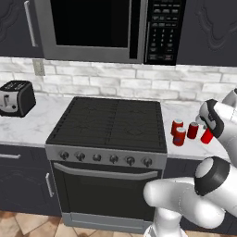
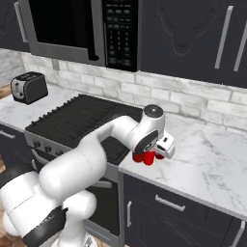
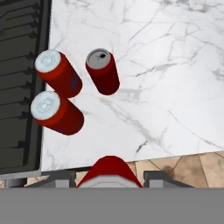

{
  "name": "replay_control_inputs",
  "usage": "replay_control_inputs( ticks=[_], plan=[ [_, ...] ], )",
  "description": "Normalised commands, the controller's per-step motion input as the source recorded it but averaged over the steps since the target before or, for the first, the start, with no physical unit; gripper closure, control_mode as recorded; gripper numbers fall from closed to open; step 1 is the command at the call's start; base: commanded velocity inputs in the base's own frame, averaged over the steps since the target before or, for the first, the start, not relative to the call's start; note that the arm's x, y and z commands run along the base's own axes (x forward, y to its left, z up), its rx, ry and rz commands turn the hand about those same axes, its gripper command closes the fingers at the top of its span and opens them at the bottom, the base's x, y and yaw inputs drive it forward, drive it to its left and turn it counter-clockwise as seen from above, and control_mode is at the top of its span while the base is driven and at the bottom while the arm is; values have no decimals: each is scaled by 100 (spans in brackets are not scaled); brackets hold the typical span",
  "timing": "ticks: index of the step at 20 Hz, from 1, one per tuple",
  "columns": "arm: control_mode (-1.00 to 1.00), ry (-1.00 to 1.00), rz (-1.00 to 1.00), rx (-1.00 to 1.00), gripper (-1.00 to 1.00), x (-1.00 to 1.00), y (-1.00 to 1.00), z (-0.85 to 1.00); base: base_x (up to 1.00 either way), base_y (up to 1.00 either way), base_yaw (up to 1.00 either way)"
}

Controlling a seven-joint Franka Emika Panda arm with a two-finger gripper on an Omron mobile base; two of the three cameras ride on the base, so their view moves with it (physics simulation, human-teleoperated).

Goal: Four empty soda cans are scattered around the kitchen. Gather all the cans and cluster them next to the stove for recycling.

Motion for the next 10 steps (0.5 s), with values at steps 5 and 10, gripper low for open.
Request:
replay_control_inputs(
  ticks=[5, 10],
  plan=[
    [-100, 1, 0, 0, 100, 1, -3, -10, 0, 0, 0],
    [-100, 0, 0, 0, 100, 0, 0, -19, 0, 0, 0]
  ],
)
